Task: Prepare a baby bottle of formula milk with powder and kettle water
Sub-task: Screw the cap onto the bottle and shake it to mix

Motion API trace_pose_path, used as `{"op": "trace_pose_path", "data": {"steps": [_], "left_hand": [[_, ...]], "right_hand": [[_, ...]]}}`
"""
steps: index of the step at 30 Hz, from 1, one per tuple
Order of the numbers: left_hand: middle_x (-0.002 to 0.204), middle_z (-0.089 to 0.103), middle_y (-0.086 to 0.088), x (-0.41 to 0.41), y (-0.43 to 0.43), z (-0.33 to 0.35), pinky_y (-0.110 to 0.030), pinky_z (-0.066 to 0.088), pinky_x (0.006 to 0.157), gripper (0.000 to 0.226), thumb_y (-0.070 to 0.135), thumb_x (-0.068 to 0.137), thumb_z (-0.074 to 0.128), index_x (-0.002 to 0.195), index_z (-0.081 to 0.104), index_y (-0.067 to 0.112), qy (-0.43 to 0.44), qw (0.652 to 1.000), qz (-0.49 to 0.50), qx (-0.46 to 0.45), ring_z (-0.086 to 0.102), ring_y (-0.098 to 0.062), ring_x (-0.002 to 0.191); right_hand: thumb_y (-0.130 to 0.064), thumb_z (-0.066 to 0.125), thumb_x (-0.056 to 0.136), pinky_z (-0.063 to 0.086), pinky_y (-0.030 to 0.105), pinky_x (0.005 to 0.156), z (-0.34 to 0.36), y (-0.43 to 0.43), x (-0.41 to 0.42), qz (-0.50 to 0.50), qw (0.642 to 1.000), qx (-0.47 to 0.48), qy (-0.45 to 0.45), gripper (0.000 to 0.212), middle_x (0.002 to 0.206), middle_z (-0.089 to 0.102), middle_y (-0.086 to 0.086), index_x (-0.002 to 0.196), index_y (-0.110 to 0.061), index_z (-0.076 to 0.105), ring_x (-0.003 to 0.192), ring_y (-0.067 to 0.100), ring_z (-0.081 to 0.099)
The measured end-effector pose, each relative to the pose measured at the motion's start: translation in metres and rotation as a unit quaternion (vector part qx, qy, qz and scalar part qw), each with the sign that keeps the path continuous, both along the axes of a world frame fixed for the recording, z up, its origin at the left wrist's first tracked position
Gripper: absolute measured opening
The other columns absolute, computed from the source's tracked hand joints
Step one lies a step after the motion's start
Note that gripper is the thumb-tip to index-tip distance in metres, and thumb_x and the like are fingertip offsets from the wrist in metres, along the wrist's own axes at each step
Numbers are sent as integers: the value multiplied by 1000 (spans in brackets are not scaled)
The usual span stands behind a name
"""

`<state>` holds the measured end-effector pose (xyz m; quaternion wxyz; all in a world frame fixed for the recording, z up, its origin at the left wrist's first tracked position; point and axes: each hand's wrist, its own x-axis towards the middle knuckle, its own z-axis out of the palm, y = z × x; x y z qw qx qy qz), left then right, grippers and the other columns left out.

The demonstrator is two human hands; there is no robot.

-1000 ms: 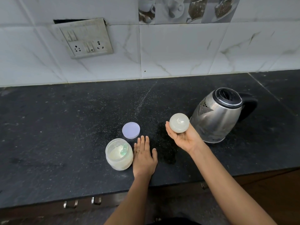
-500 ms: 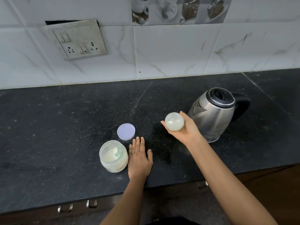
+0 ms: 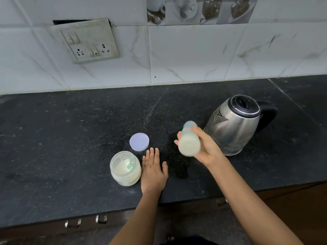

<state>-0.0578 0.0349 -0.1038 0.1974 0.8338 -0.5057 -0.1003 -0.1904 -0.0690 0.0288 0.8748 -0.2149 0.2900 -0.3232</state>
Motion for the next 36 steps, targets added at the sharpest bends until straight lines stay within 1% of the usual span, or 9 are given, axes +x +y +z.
{"op": "trace_pose_path", "data": {"steps": [2, 6, 10, 14, 18, 22, 26, 30, 36], "left_hand": [[161, 13, -5, -1, 1, 0, -30, -8, 118, 74, 48, 87, 6, 153, 15, 14, -3, 1000, 0, 0, 4, -17, 148], [160, 13, -6, -1, 0, 2, -29, -8, 117, 70, 45, 90, 11, 152, 17, 14, -3, 1000, 5, -7, 6, -17, 148], [161, 11, -6, -1, 0, 3, -29, -8, 118, 60, 35, 99, 33, 153, 15, 14, 12, 1000, 5, -10, 4, -17, 148], [161, 9, -4, -2, 1, 3, -30, -7, 119, 61, 36, 99, 33, 153, 14, 15, 13, 1000, 4, -13, 2, -16, 148], [161, 11, -5, -2, 1, 2, -31, -5, 120, 61, 35, 99, 34, 153, 15, 14, 13, 1000, 5, -16, 3, -16, 148], [161, 8, -4, -1, 1, 2, -30, -8, 119, 61, 36, 99, 32, 153, 12, 15, 10, 1000, 4, -13, 0, -15, 148], [161, 9, -4, -2, 1, 3, -30, -7, 119, 61, 36, 100, 32, 153, 13, 15, 12, 1000, 6, -17, 1, -15, 148], [161, 7, -3, -1, 1, 3, -30, -9, 119, 61, 37, 100, 31, 153, 11, 16, 5, 1000, 4, -14, -1, -15, 148], [161, 11, -5, -2, 1, 3, -30, -8, 118, 63, 40, 96, 23, 153, 14, 14, 3, 1000, 3, -7, 3, -17, 148]], "right_hand": [[-22, 80, 72, 57, 56, 80, -1, -1, -1, -13, 1000, 3, 9, 47, 102, 61, 19, 111, -8, 56, 90, 32, 67], [-17, 90, 60, 58, 53, 77, -1, 3, -11, 174, 977, -120, -12, 95, 115, 62, 23, 142, -28, 41, 93, 38, 67], [-22, 90, 60, 58, 53, 80, 0, -8, 0, 18, 999, -40, 5, 92, 112, 62, 24, 138, -10, 44, 92, 34, 68], [-24, 92, 59, 58, 47, 71, -2, 3, -12, 173, 976, -130, -29, 103, 108, 62, 19, 144, -25, 35, 82, 32, 67], [-25, 99, 43, 59, 49, 76, -13, -3, -7, 50, 997, -48, -30, 124, 105, 66, 20, 148, -17, 34, 86, 31, 70], [-23, 90, 62, 58, 48, 72, -11, 3, -9, 135, 984, -98, -60, 106, 114, 62, 20, 149, -21, 30, 86, 32, 66], [-21, 97, 46, 58, 50, 72, -13, -2, -3, 44, 996, -54, -55, 119, 117, 63, 23, 148, -20, 34, 91, 34, 69], [-19, 88, 65, 57, 50, 75, -13, 1, -5, 116, 985, -103, -73, 103, 120, 60, 19, 150, -27, 29, 90, 32, 66], [-17, 91, 61, 55, 56, 81, -17, 1, -3, 116, 984, -100, -92, 107, 125, 58, 23, 149, -28, 30, 98, 37, 66]]}}
